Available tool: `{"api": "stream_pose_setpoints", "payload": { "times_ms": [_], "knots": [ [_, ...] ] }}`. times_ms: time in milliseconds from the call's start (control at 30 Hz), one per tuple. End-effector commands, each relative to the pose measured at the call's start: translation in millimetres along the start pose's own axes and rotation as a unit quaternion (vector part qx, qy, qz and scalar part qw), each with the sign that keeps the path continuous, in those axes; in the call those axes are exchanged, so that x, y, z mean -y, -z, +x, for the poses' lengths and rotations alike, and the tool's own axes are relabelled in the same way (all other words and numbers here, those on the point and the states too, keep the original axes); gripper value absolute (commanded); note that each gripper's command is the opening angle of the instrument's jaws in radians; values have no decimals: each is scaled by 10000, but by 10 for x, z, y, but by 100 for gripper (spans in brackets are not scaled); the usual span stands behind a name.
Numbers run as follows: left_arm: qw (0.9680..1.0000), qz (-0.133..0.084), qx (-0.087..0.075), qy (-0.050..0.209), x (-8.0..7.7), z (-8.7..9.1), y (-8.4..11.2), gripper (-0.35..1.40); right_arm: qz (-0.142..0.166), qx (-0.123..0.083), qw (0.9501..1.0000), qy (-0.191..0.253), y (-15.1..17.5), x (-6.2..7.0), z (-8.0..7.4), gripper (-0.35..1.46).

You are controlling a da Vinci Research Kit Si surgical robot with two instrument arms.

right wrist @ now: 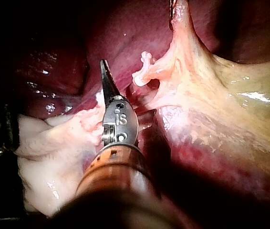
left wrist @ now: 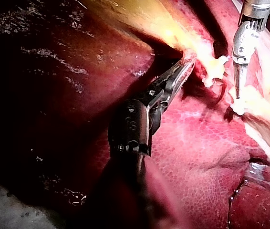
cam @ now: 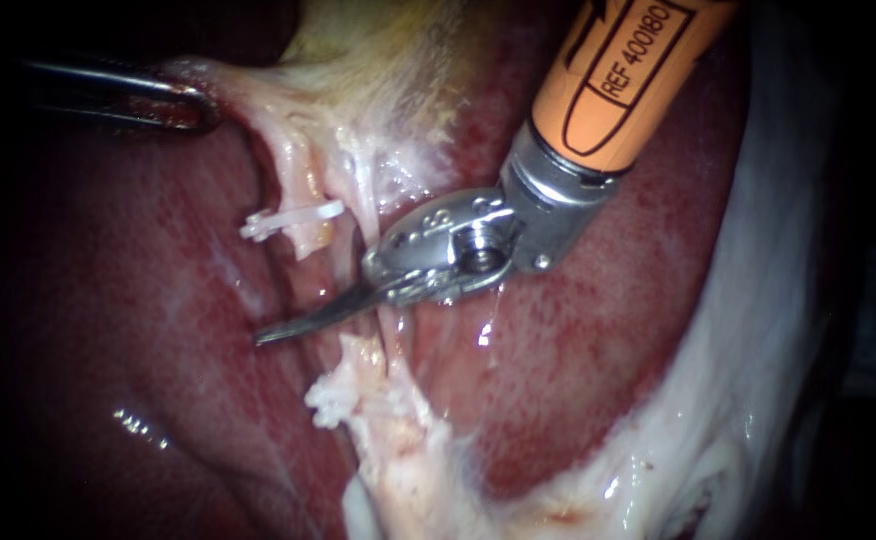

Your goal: Go back from the cut left tube

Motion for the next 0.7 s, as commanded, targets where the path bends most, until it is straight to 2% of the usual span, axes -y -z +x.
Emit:
{"api": "stream_pose_setpoints", "payload": {
  "times_ms": [33,100,200,267,367,567,700],
  "knots": [
    [10000,-2,1,0,0,0,0,-35,4,2,10000,3,1,1,-1,-35],
    [10000,-2,1,0,0,0,0,-35,8,-12,10000,6,1,1,-1,-30],
    [10000,-2,1,0,0,0,0,-35,-103,-86,9999,11,1,1,-1,83],
    [10000,-2,1,0,0,0,0,-35,-248,-168,9995,-47,1,1,-1,121],
    [10000,-4,1,-1,1,0,0,-35,-342,-213,9992,-80,1,1,-1,135],
    [10000,-5,1,-2,1,-1,0,-35,-380,-219,9990,-108,4,4,-3,140],
    [10000,-5,1,-4,2,-2,0,-35,-610,-252,9977,-123,15,16,-11,141]
  ]
}}
